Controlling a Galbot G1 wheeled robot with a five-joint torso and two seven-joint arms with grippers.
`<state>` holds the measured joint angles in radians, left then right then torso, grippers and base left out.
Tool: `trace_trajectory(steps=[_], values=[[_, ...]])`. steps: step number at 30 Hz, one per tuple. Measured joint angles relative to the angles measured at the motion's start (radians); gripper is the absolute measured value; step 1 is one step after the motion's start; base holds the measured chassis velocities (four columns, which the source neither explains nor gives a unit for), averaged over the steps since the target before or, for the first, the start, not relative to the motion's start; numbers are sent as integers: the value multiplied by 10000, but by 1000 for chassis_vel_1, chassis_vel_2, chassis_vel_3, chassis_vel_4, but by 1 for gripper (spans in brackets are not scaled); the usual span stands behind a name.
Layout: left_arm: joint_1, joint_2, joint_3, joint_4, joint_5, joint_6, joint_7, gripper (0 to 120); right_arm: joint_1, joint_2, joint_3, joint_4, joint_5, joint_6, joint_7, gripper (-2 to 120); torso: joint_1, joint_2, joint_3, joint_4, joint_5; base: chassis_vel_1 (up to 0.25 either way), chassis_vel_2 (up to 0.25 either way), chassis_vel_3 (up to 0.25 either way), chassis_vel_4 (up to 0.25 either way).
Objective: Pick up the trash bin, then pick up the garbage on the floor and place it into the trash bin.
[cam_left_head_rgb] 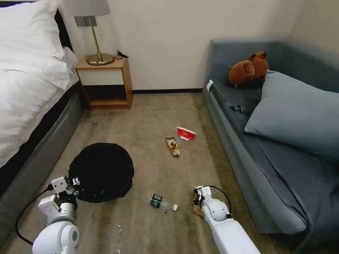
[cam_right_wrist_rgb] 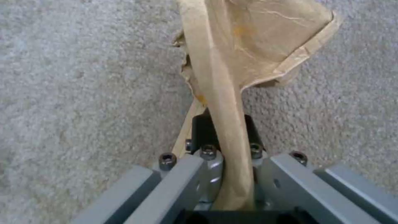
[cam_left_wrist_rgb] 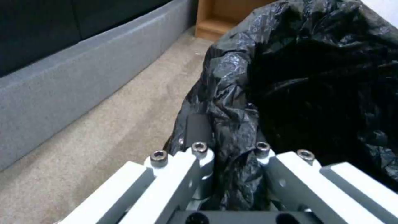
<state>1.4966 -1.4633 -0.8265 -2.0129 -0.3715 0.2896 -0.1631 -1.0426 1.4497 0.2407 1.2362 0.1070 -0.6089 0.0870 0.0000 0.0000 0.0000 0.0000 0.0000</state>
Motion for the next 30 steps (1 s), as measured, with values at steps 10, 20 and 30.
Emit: trace_trajectory(steps=[10,20,30], values=[[52,-32,26,-66,-15,-10,-14,4,-201,-76,-73,808,70,116,163,0,0,0,0,0,0,0,0,0,0],[51,-313,290,74,138,-61,-12,4,-632,-300,-1014,3372,551,2301,286,0,0,0,0,0,-1,0,0,0,0],[-99,-487,397,103,139,-36,-2,4,-406,-209,-2909,5337,387,5009,431,0,0,0,0,0,-2,0,0,0,0]])
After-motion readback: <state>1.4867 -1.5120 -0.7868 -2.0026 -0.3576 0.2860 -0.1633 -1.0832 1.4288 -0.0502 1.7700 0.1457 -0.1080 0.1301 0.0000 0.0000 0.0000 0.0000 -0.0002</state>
